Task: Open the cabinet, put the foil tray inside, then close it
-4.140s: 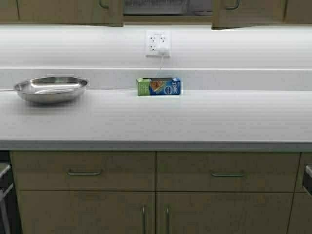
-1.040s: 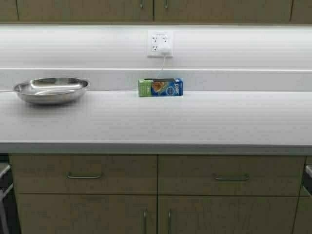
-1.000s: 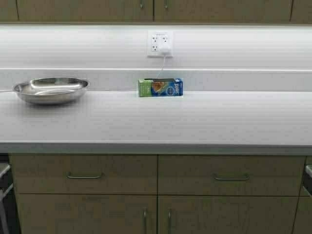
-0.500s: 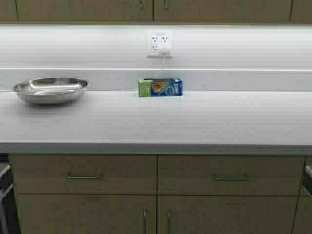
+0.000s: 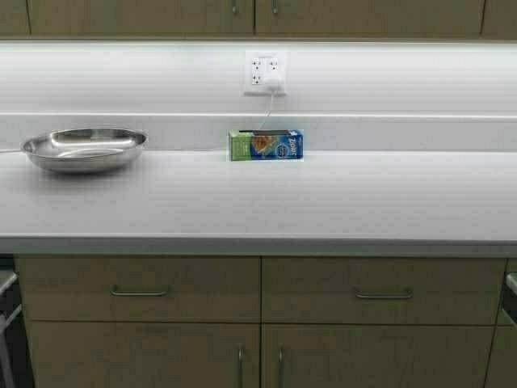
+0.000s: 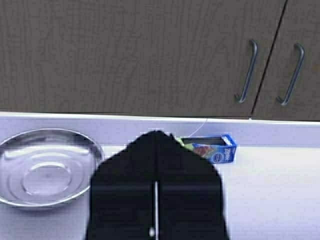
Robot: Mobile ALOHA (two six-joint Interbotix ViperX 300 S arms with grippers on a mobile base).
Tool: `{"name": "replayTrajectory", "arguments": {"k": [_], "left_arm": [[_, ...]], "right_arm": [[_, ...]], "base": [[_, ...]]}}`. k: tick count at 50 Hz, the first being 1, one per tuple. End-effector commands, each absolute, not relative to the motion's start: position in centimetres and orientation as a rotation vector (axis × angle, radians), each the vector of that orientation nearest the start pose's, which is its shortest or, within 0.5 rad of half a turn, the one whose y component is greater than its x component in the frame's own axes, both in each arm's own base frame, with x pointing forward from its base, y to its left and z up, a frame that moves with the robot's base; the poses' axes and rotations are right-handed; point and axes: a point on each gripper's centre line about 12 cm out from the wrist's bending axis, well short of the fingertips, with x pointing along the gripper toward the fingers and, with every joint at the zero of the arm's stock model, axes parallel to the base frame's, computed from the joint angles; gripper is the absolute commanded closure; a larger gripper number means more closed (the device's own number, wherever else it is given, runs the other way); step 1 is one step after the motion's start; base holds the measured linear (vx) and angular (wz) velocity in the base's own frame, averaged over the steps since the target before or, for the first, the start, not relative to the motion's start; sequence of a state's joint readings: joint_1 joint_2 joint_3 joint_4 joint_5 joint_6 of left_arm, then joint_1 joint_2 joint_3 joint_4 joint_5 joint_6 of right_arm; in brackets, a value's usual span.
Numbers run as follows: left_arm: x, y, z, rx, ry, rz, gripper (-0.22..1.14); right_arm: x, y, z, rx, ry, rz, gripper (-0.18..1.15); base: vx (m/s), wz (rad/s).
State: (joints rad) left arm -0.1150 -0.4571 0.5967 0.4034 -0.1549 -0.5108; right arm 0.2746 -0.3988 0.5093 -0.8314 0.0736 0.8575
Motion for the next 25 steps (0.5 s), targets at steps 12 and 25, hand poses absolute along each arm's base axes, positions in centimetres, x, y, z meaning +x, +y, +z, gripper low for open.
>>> {"name": "replayTrajectory", "arguments": {"k": [12,25], "left_arm": [[33.19,-4.64,39.03,-0.111,-0.020,-0.181,0.87],[33.18,-4.64,38.90,-0.109,-0.017,-0.181,0.87]], "right_arm": [[34.01,9.01,38.29,0.005,0.139,0.223,0.90],[34.03,8.96,38.35,0.005,0.137,0.221,0.90]], "base": [[0.00,0.00],[0.00,0.00]]}}
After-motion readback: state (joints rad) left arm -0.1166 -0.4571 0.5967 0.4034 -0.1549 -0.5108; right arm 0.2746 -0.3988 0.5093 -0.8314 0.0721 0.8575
